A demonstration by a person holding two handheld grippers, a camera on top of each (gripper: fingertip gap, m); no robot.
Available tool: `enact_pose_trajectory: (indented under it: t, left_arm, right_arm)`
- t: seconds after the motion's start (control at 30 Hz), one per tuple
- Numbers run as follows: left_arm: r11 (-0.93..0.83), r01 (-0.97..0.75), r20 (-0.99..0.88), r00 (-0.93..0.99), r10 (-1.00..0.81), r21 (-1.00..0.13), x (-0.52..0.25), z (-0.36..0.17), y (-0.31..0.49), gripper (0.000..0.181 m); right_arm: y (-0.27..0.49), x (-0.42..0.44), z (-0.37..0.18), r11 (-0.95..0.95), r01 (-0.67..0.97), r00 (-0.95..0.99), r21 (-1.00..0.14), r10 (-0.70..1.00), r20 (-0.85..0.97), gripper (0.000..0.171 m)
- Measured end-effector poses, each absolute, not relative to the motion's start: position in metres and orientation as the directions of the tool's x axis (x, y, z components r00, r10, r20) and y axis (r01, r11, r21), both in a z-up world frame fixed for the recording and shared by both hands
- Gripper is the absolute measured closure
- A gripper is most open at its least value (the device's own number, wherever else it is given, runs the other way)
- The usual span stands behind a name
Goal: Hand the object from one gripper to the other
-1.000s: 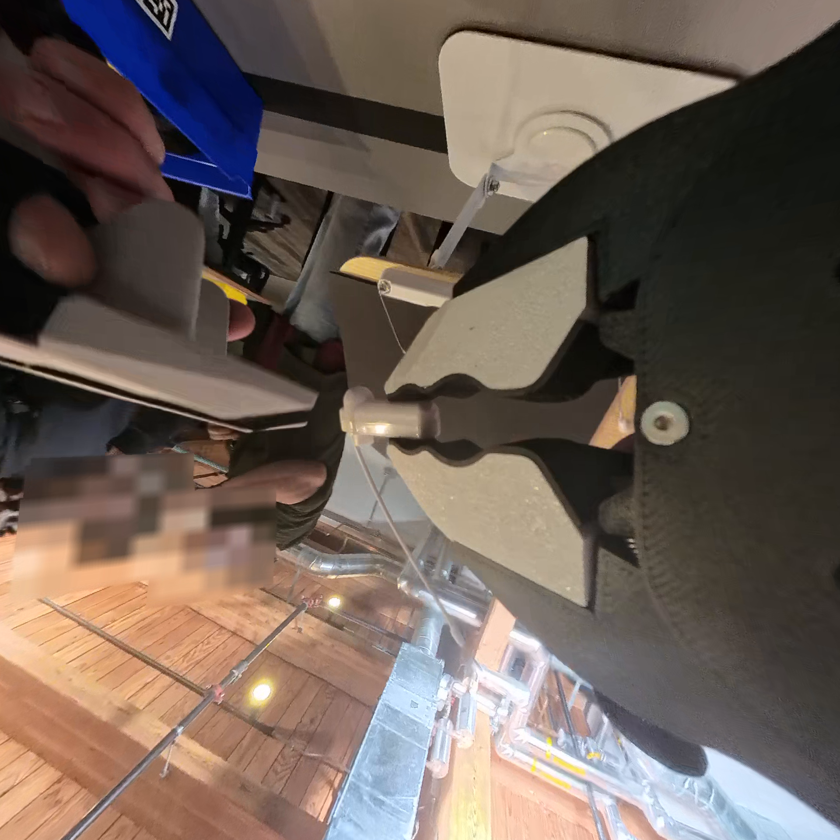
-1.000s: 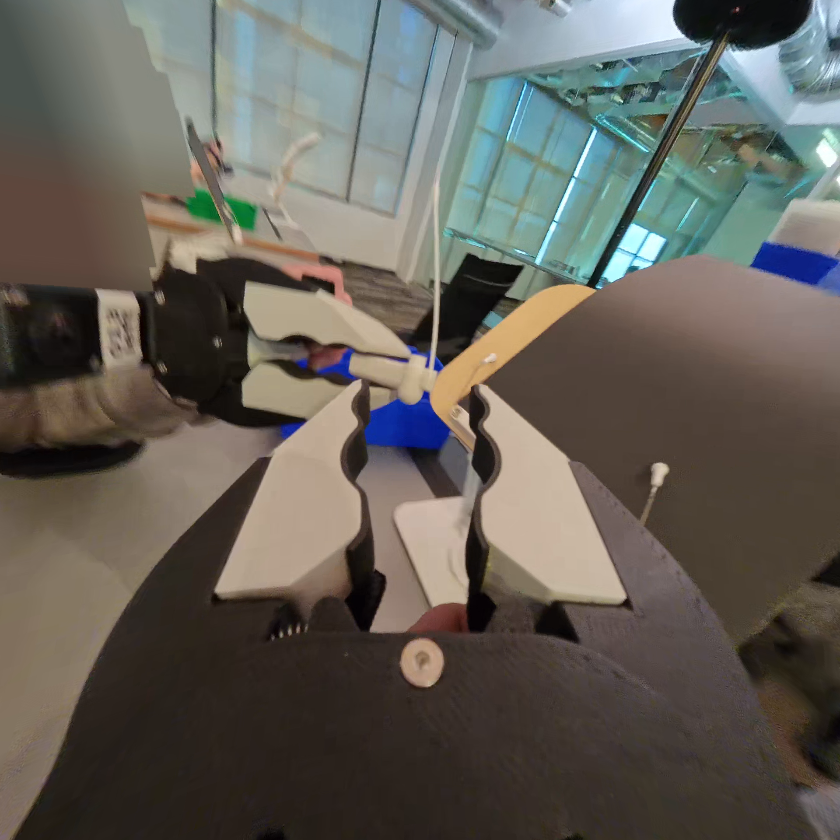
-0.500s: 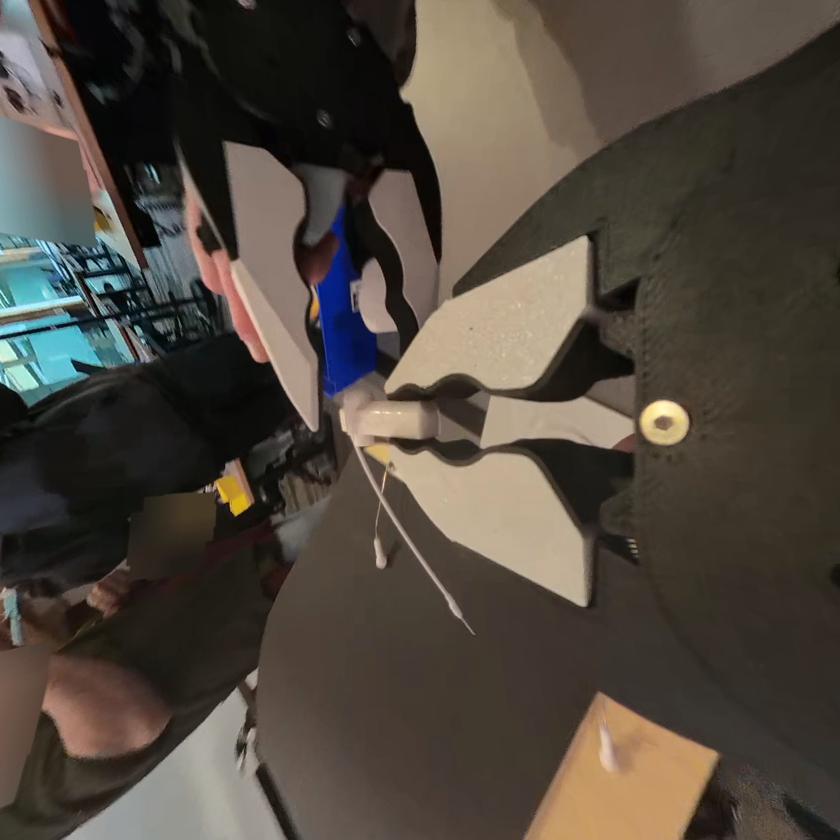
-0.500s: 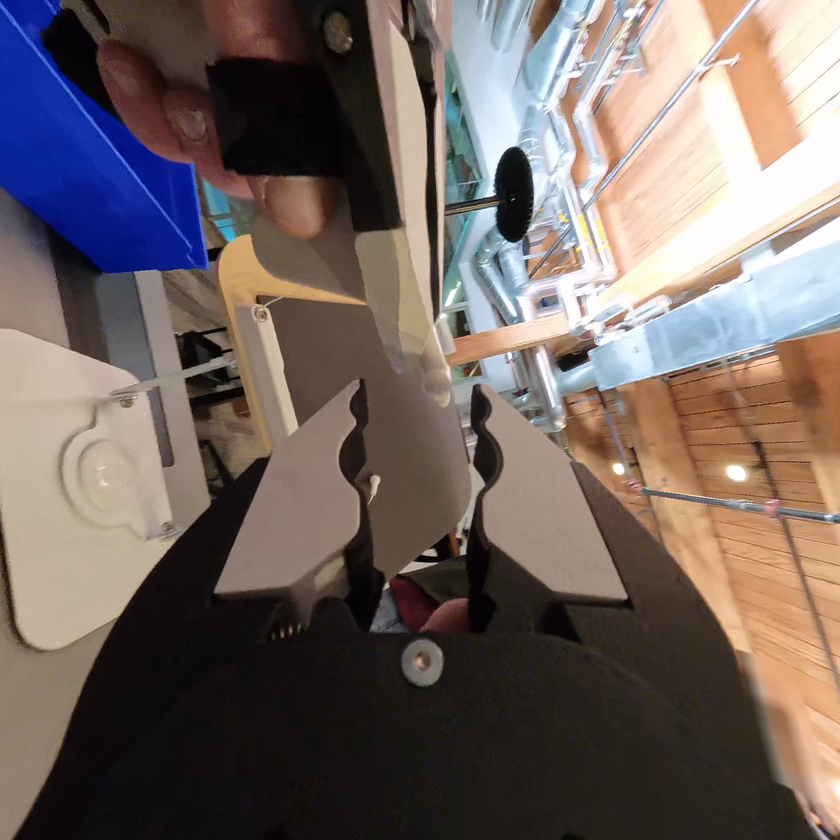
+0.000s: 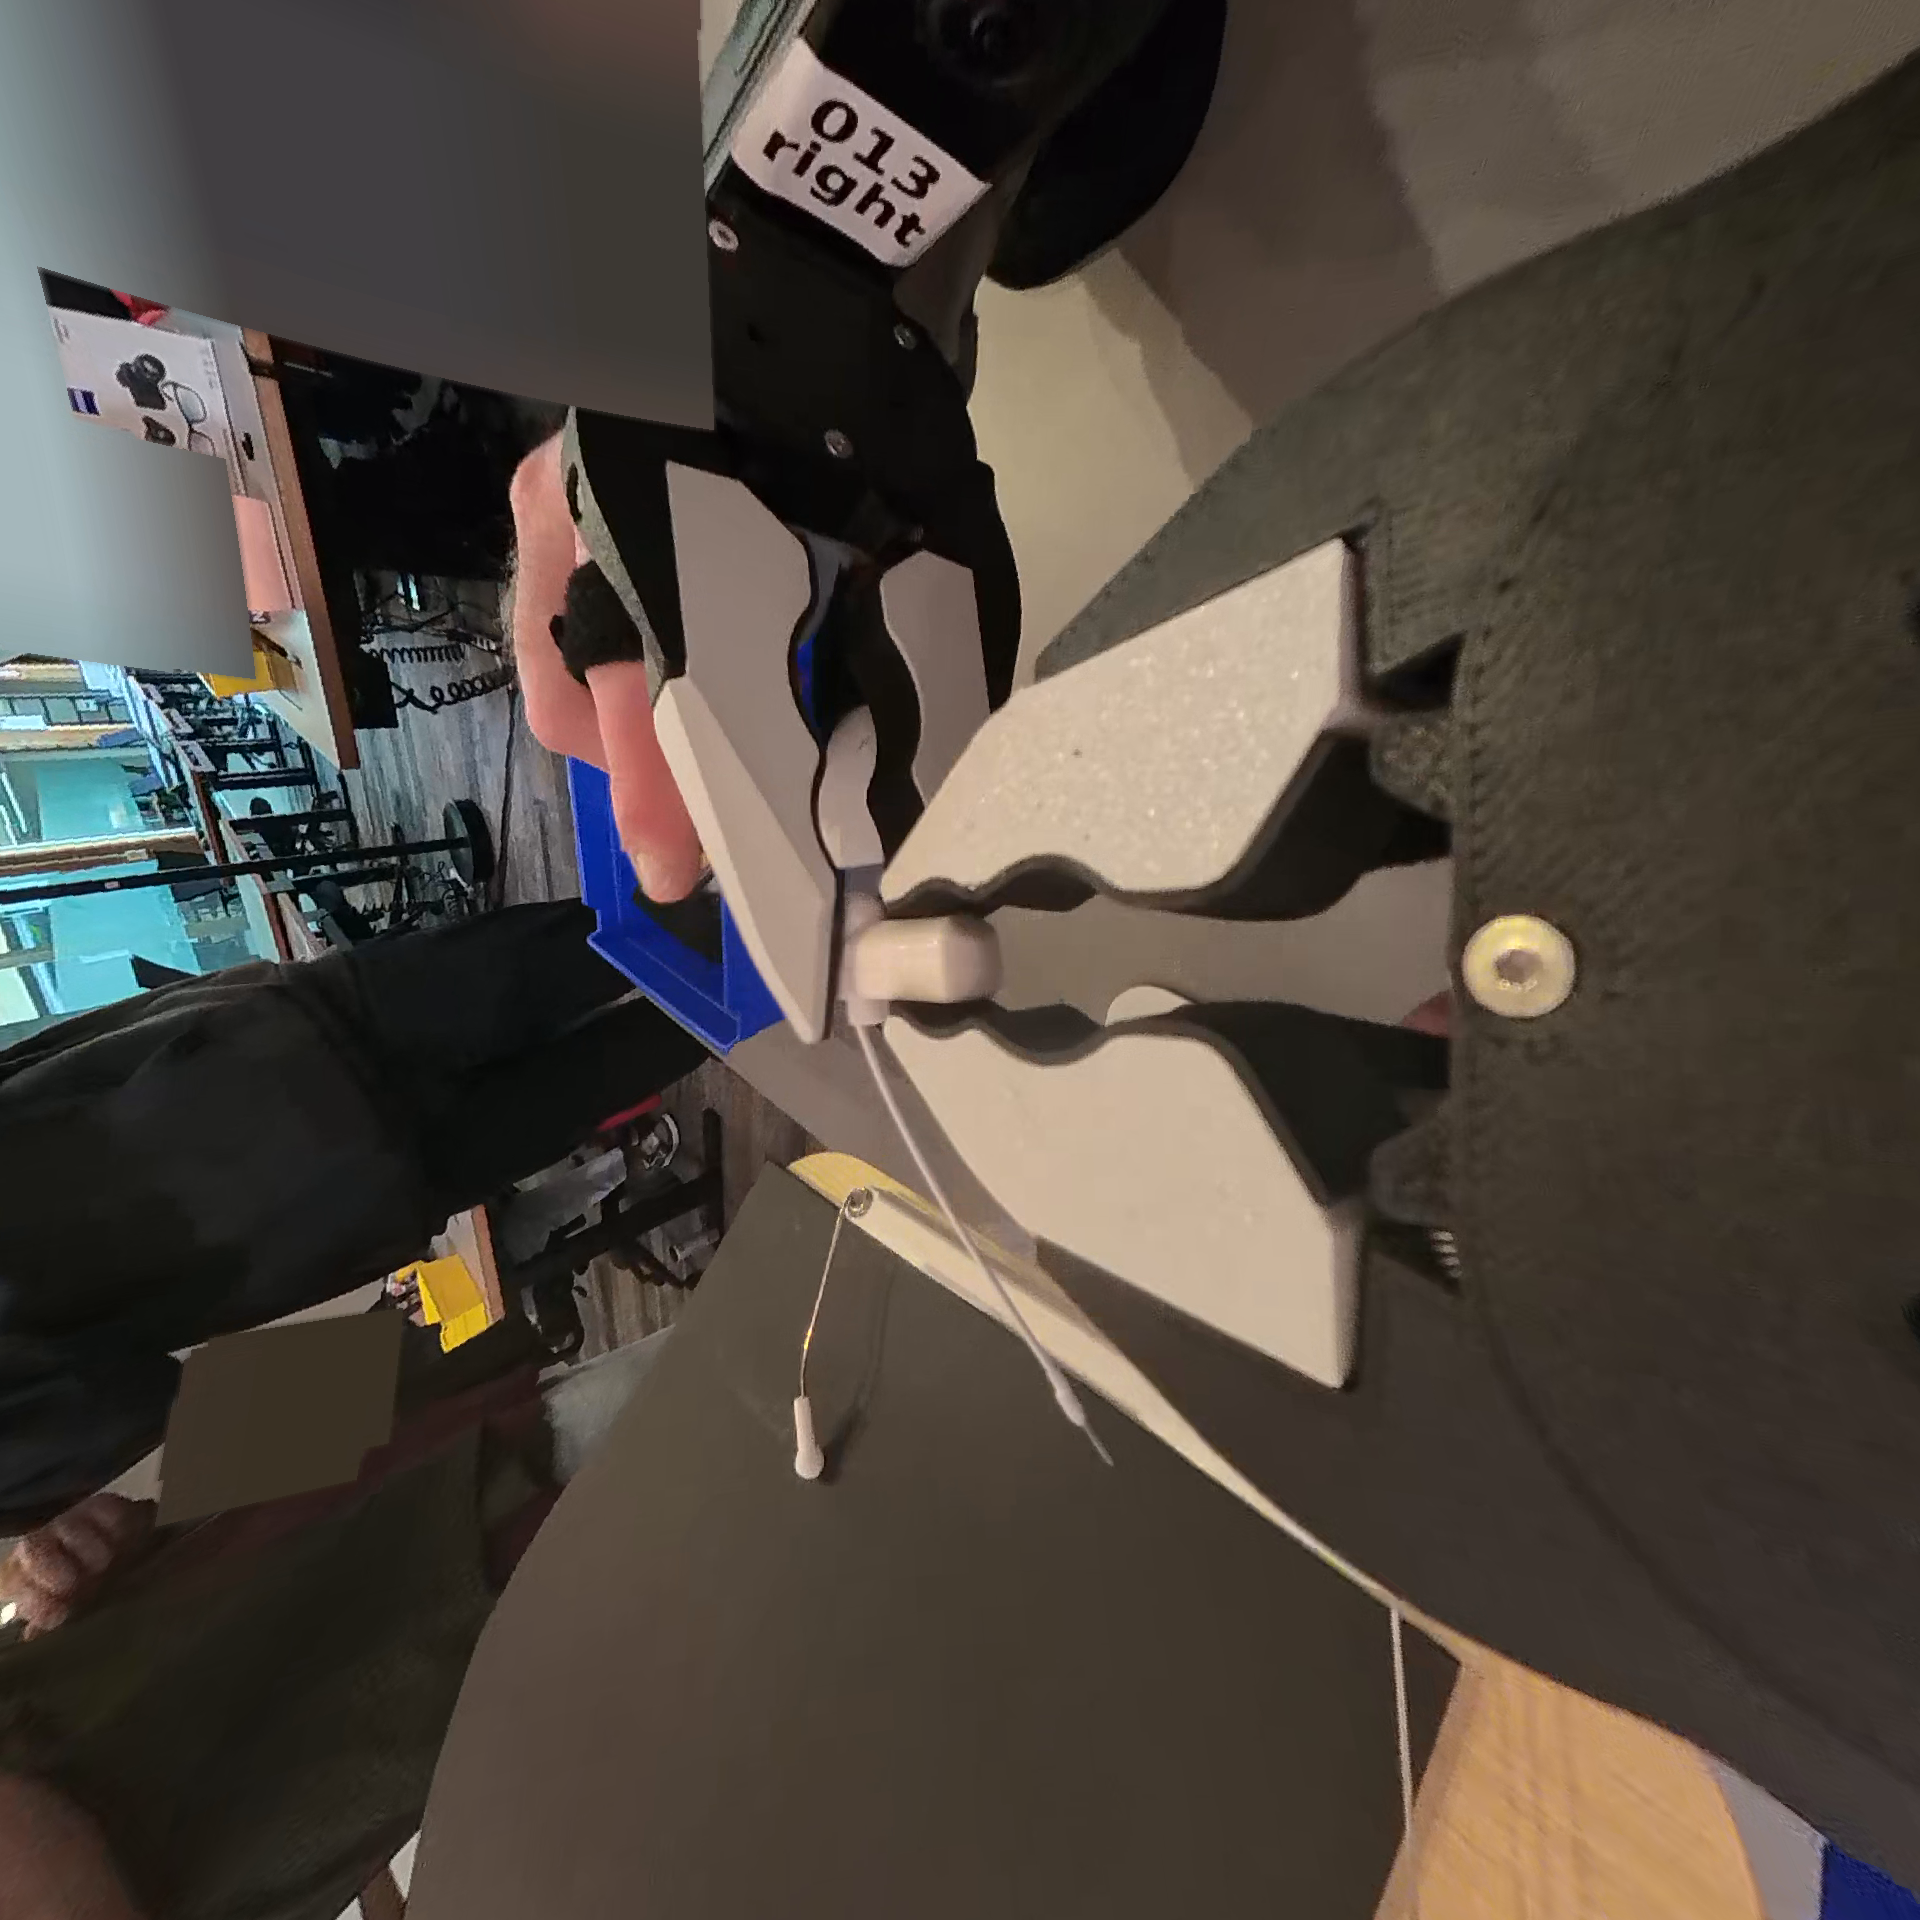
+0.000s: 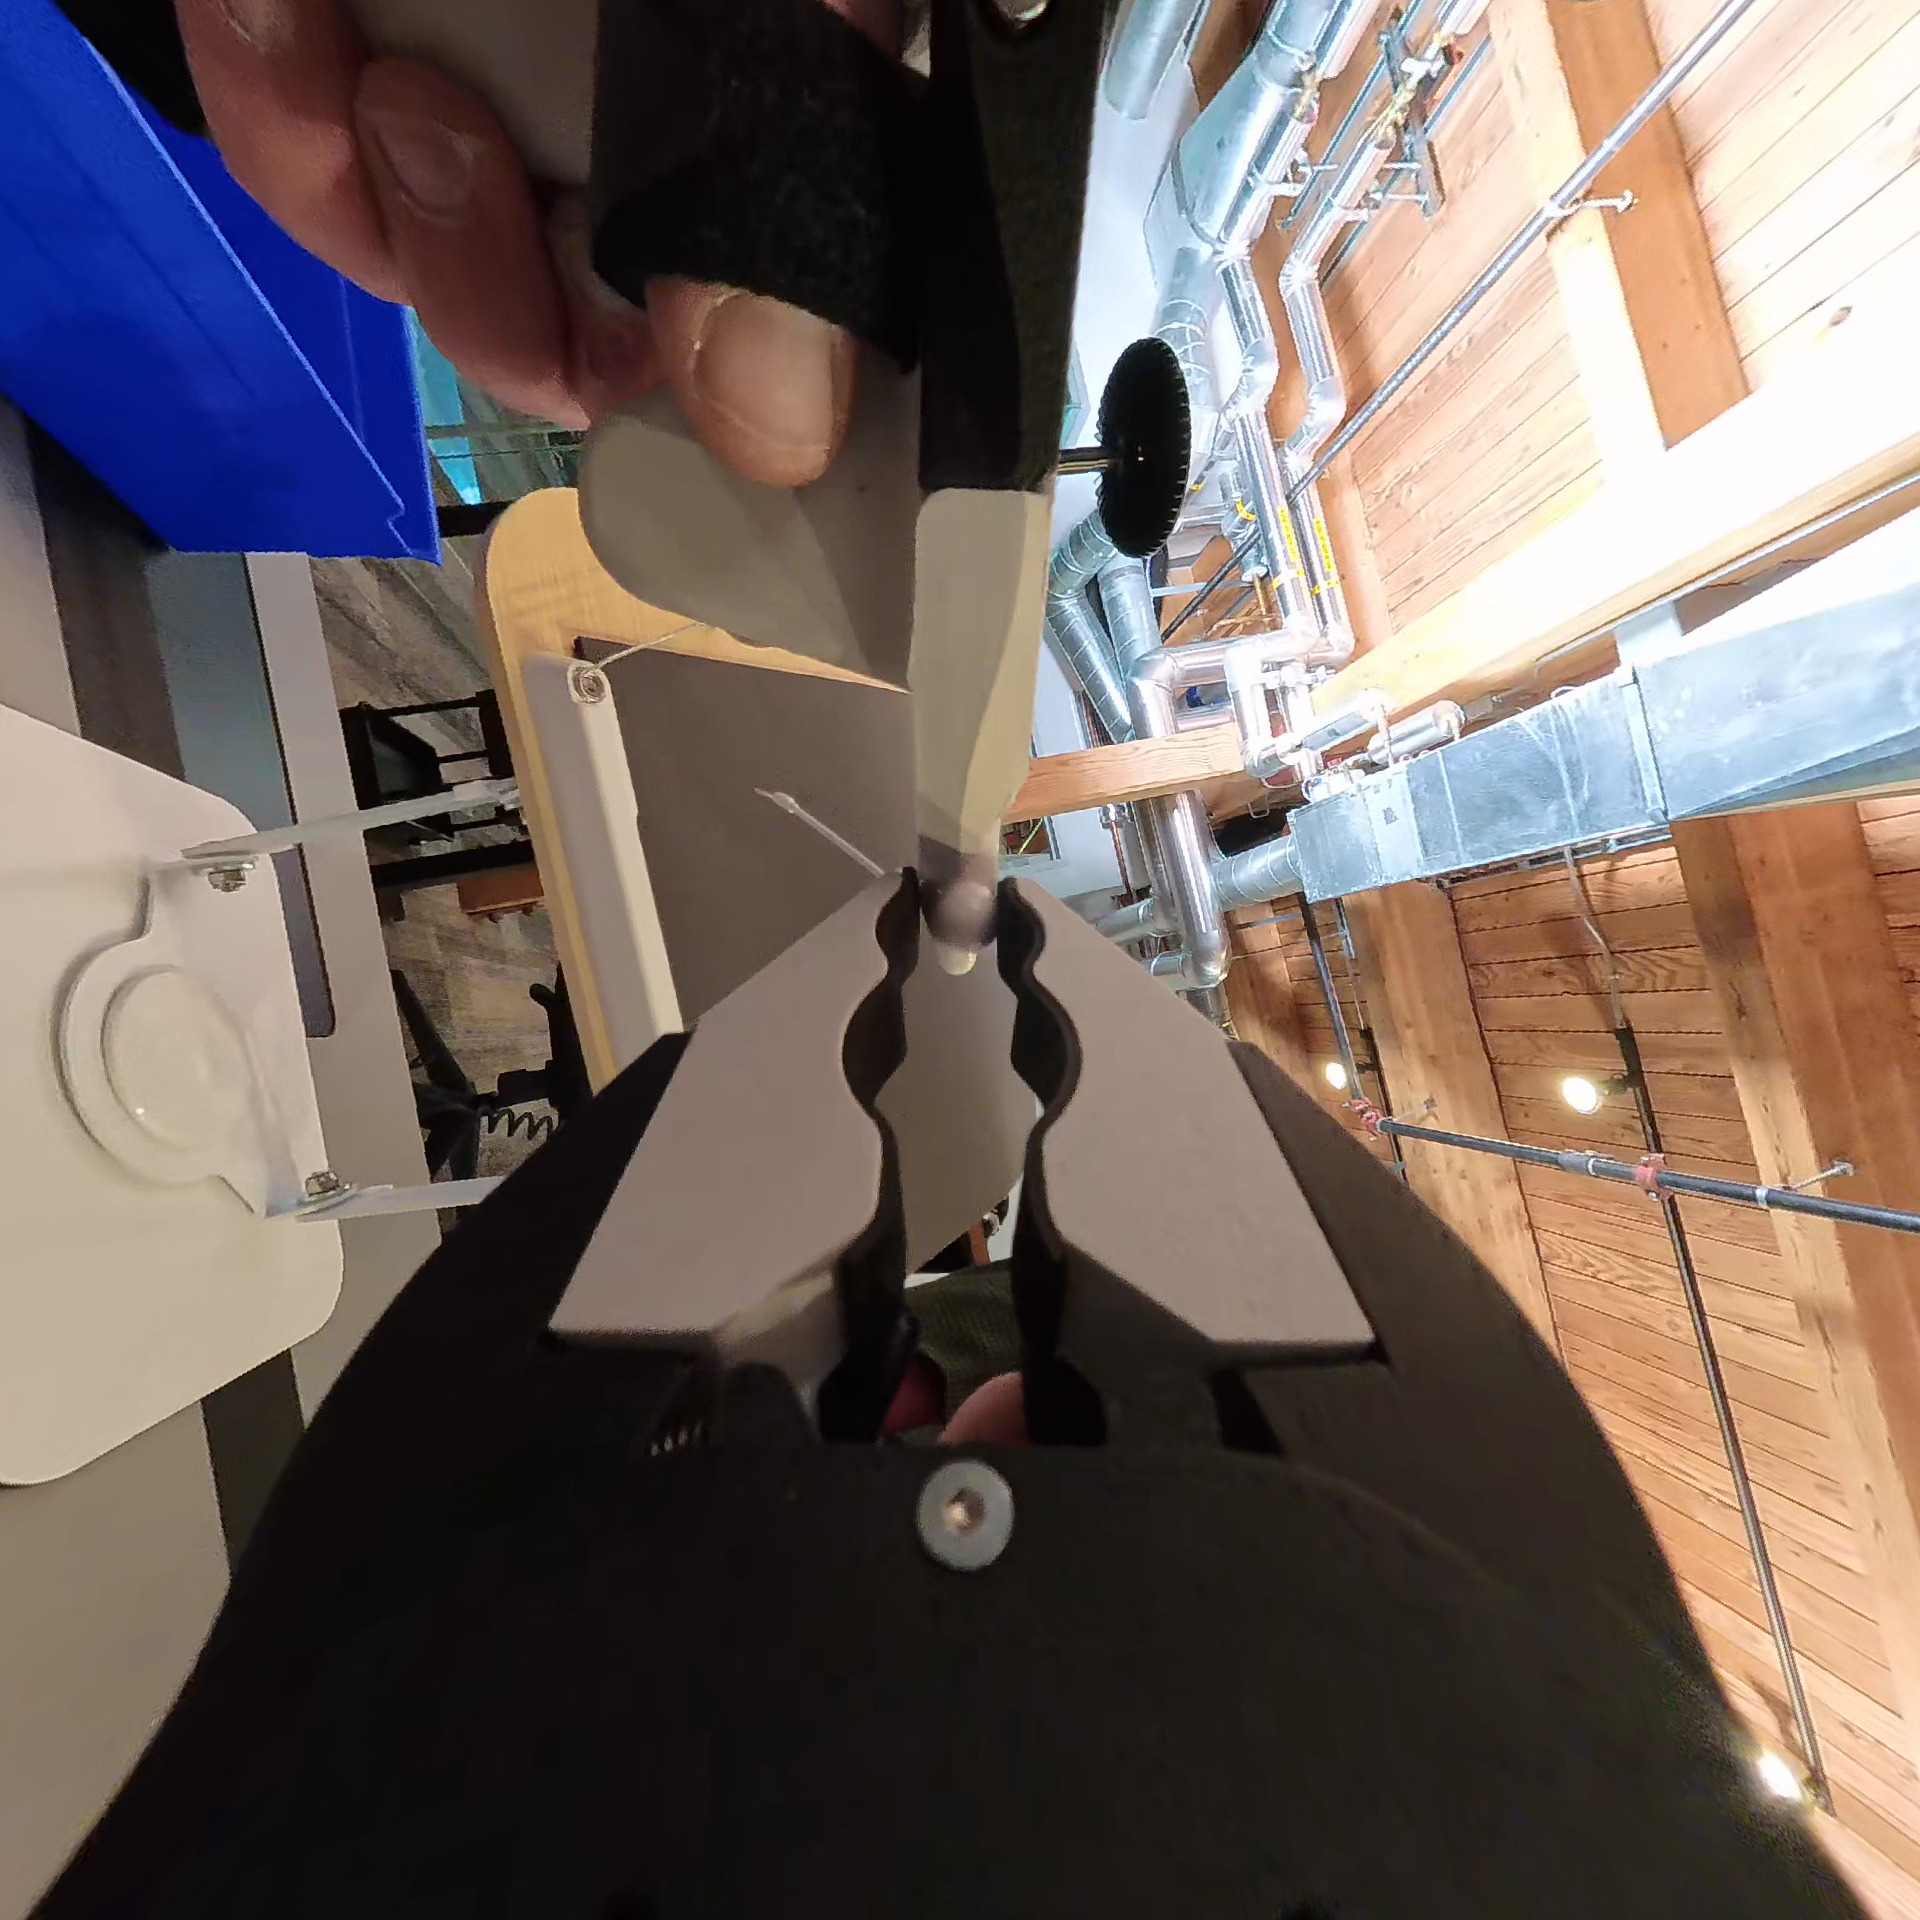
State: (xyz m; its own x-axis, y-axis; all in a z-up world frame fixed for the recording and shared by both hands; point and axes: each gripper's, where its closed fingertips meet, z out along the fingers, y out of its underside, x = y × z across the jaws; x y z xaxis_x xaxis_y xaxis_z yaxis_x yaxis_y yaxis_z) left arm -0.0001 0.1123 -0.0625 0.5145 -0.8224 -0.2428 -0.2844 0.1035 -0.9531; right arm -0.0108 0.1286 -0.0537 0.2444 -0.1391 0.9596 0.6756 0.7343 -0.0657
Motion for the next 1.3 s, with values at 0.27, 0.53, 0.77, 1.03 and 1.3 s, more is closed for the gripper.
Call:
enact_pose_trajectory:
  t: [0.27,0.53,0.77,1.03,1.3]
  left_arm:
    - [0.121,-0.289,-0.257,0.495,-0.830,-0.950,0.002,-0.065,0.111,0.167]
    - [0.437,-0.546,-0.686,0.427,-0.589,-0.715,-0.001,-0.061,0.109,0.149]
    - [0.546,-0.786,-0.941,0.128,-0.314,-0.289,0.006,-0.095,0.115,0.144]
    - [0.591,-0.738,-0.907,0.066,-0.415,-0.324,0.017,-0.113,0.102,0.162]
    - [0.595,-0.736,-0.893,0.032,-0.448,-0.325,0.018,-0.122,0.100,0.167]
  right_arm:
    - [0.129,-0.009,-0.060,0.750,0.641,0.260,-0.165,-0.010,0.966,0.161]
    - [0.135,0.003,-0.083,0.654,0.532,0.256,-0.537,0.481,0.839,0.161]
    - [0.123,0.011,-0.123,0.563,0.572,0.068,-0.597,0.692,0.719,0.161]
    - [0.113,0.012,-0.134,0.592,0.583,-0.019,-0.557,0.695,0.719,0.161]
    - [0.112,0.013,-0.139,0.625,0.600,-0.058,-0.499,0.656,0.752,0.161]
